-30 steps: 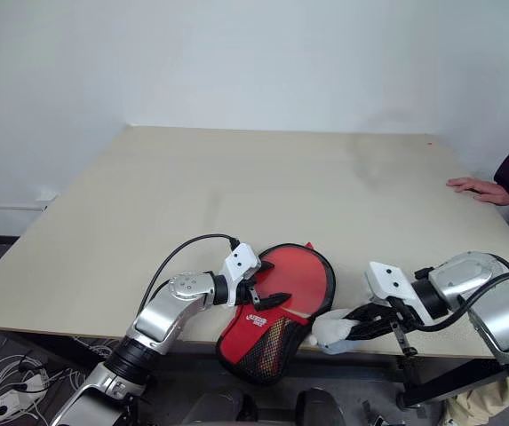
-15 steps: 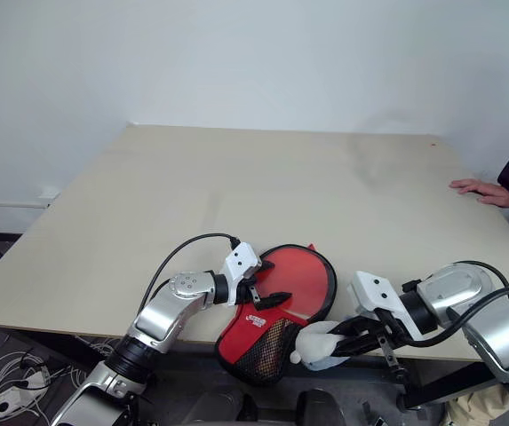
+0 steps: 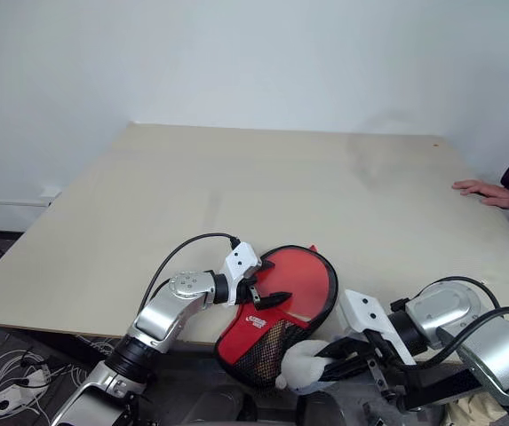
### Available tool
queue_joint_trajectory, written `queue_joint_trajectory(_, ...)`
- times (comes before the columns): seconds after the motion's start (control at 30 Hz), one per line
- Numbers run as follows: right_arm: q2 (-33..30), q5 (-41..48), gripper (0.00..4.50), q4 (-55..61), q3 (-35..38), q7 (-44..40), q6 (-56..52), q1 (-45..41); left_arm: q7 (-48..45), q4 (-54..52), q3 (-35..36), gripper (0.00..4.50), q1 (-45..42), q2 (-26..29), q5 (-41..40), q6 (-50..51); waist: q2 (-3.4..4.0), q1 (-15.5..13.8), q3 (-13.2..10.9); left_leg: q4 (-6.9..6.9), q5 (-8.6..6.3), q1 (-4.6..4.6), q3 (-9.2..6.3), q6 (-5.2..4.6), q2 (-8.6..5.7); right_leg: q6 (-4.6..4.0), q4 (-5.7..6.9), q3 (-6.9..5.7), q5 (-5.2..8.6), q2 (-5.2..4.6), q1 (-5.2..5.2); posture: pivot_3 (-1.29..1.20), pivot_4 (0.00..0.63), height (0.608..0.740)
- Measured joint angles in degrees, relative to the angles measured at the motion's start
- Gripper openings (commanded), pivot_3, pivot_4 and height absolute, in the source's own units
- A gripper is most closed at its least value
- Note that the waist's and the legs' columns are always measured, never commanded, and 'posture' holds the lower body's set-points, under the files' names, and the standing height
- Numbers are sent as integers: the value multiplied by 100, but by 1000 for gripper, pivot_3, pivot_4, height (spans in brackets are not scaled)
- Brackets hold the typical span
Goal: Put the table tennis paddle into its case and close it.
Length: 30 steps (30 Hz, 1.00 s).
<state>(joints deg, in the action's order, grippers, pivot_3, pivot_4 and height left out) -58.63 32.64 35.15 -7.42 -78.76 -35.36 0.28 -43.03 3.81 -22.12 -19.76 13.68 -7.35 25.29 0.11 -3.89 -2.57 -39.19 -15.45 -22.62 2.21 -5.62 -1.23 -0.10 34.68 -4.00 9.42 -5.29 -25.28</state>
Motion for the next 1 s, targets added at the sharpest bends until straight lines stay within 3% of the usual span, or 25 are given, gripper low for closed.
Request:
queue_joint_trajectory(0.63, -69, 447, 415, 726, -55, 218, -101, 591, 9, 36, 5, 4500, -29, -3, 1, 0, -12, -1, 0, -5, -2, 0, 1, -2, 1, 3, -3, 1, 2, -10, 4, 0, 0, 729)
queue_joint_trajectory(0.83, -28, 409, 415, 611, -178, 288, -56, 378, 14, 77, 9, 4500, -51, -6, 4, -3, -14, 0, 0, -8, -2, 2, 3, -2, 1, 3, -4, -3, 2, -12, 6, 0, 0, 729)
queue_joint_trajectory(0.87, -17, 385, 936, 514, -226, 287, -53, 228, 19, 98, 10, 4500, -61, -8, 4, -11, -15, 1, -1, -10, -2, 2, 3, -3, 1, 3, -4, -3, 2, -13, 7, 0, 0, 729)
queue_joint_trajectory(1.0, 67, 327, 2003, 209, -381, 281, -75, -167, 53, 142, 9, 4500, -81, -28, 5, -20, -18, 1, -1, -10, -1, 3, 7, -3, 1, 3, -6, -21, 2, -41, 8, 0, 0, 729)
